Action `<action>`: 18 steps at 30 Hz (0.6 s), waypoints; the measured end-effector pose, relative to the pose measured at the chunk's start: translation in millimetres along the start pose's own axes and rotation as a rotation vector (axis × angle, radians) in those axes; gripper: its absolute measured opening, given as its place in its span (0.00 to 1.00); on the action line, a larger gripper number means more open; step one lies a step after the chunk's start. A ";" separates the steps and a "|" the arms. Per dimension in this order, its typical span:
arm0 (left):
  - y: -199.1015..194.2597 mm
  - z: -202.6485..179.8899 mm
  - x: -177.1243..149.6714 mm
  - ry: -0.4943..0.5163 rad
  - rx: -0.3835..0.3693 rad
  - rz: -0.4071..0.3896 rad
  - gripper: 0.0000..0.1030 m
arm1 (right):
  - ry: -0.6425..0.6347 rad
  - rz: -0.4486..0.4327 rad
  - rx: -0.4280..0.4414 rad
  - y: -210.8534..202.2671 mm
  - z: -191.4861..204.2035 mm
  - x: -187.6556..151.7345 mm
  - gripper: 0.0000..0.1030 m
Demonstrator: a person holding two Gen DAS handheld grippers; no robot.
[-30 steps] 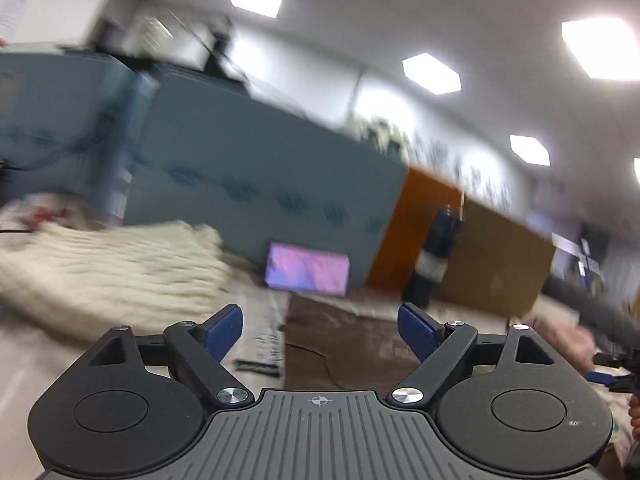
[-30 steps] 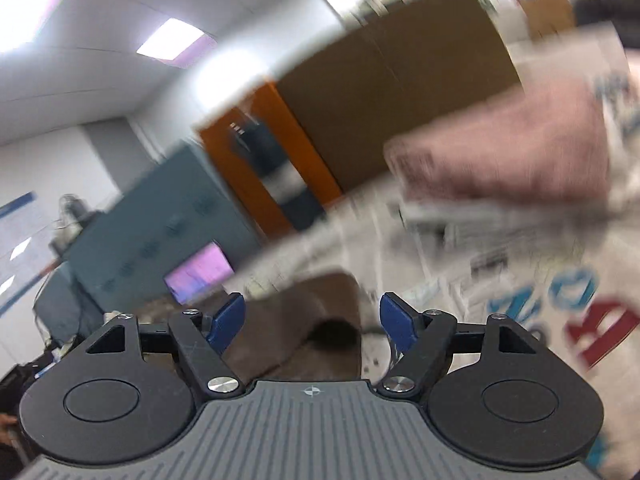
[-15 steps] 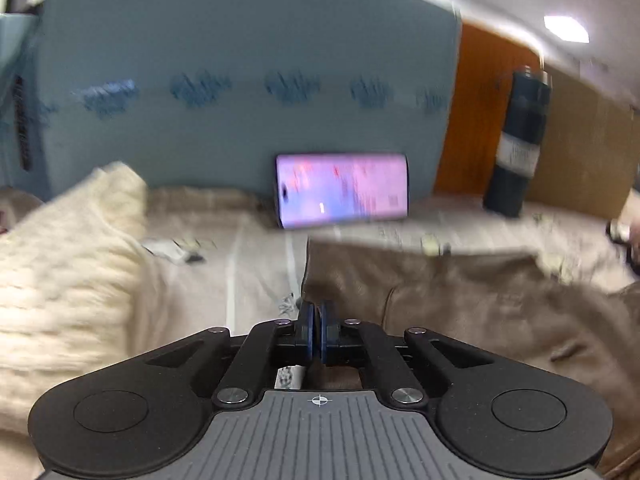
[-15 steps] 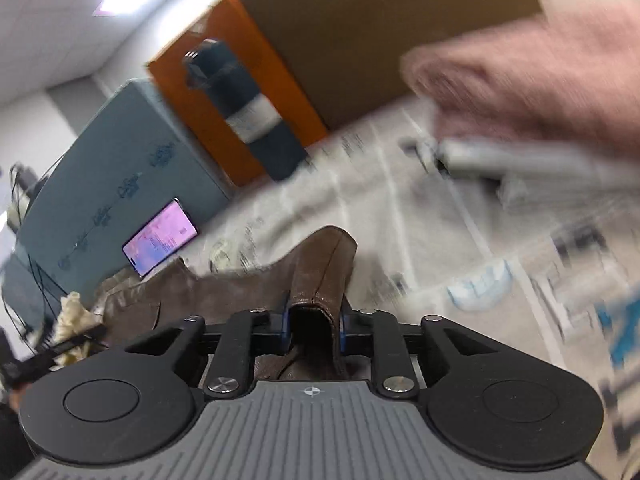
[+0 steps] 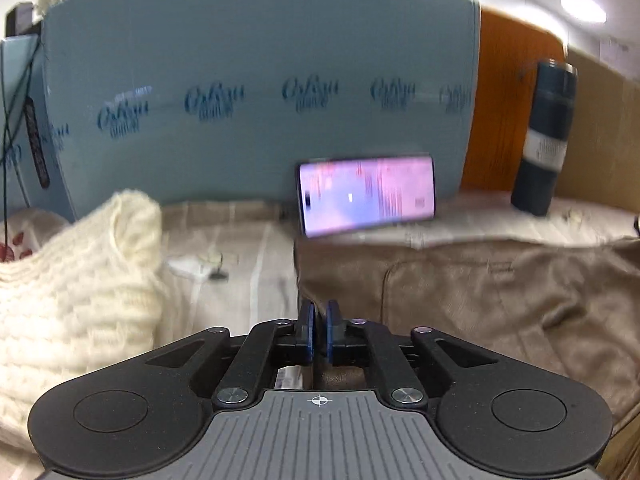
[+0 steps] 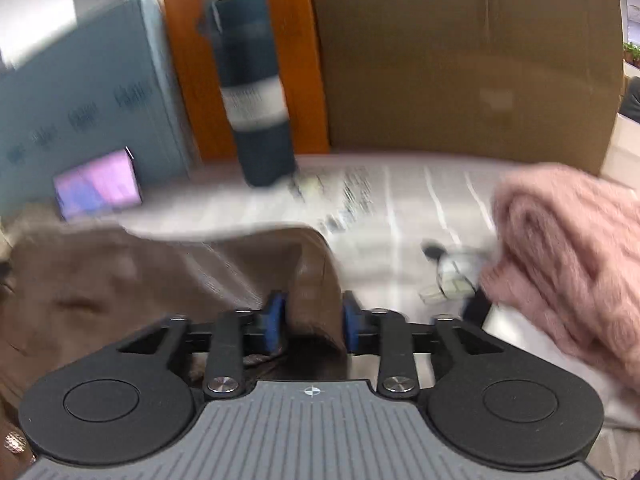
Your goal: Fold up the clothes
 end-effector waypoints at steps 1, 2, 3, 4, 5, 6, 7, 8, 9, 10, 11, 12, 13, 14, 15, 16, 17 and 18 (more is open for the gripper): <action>-7.8 4.2 -1.9 -0.002 -0.011 -0.008 0.21 | -0.006 -0.002 -0.010 -2.1 -2.0 -3.6 0.43; -18.7 10.2 -4.9 -0.012 -0.023 -0.023 0.26 | -0.009 -0.013 -0.027 -7.5 -2.8 -6.6 0.49; -30.3 16.6 -8.5 -0.024 -0.035 -0.040 0.38 | -0.010 -0.032 -0.052 -15.9 -1.4 -9.5 0.56; -43.5 23.1 -14.2 -0.041 -0.051 -0.065 0.51 | -0.012 -0.053 -0.077 -24.9 1.1 -12.6 0.59; -57.4 29.8 -20.8 -0.060 -0.067 -0.094 0.57 | -0.022 -0.080 -0.091 -36.1 6.8 -16.7 0.64; -71.8 35.0 -29.8 -0.069 -0.082 -0.127 0.62 | -0.044 -0.107 -0.085 -47.9 13.3 -22.0 0.68; -86.3 39.7 -39.6 -0.075 -0.096 -0.161 0.62 | -0.069 -0.131 -0.073 -59.3 20.3 -27.9 0.71; -100.3 43.4 -50.6 -0.087 -0.101 -0.193 0.64 | -0.101 -0.149 -0.044 -69.5 28.2 -35.2 0.77; -112.1 45.9 -62.1 -0.103 -0.106 -0.213 0.69 | -0.133 -0.166 -0.014 -79.6 36.2 -42.6 0.83; -121.4 47.4 -73.6 -0.107 -0.117 -0.220 0.71 | -0.162 -0.176 0.026 -88.3 44.2 -49.8 0.84; -127.4 47.2 -85.4 -0.102 -0.138 -0.215 0.71 | -0.181 -0.164 0.097 -92.7 52.4 -56.4 0.85; -132.6 46.5 -97.2 -0.095 -0.160 -0.208 0.72 | -0.198 -0.147 0.173 -95.9 60.0 -62.7 0.85; -135.0 44.8 -107.4 -0.077 -0.189 -0.188 0.74 | -0.212 -0.111 0.260 -94.6 65.8 -68.3 0.85; -134.2 42.3 -116.6 -0.061 -0.215 -0.159 0.75 | -0.222 -0.072 0.330 -90.6 71.3 -72.7 0.85; -132.8 39.8 -125.5 -0.048 -0.239 -0.127 0.77 | -0.230 -0.035 0.366 -85.0 76.8 -75.6 0.85; -130.6 36.9 -133.1 -0.037 -0.246 -0.094 0.77 | -0.238 0.000 0.391 -79.3 82.1 -78.5 0.85; -127.2 35.0 -139.1 -0.033 -0.250 -0.062 0.77 | -0.243 0.026 0.380 -73.3 85.8 -80.8 0.85; -123.6 33.5 -144.8 -0.032 -0.254 -0.031 0.77 | -0.242 0.052 0.363 -67.2 87.3 -82.7 0.85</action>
Point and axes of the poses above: each gripper's, at about its wrist camera, not at the fingertips, and y roughly the way its jaws point, z to its left, x to its top, the point moved 1 cm from there along y, roughly the way its jaws point, and after that the axes turned 15 degrees about z, right-handed, at the moved point
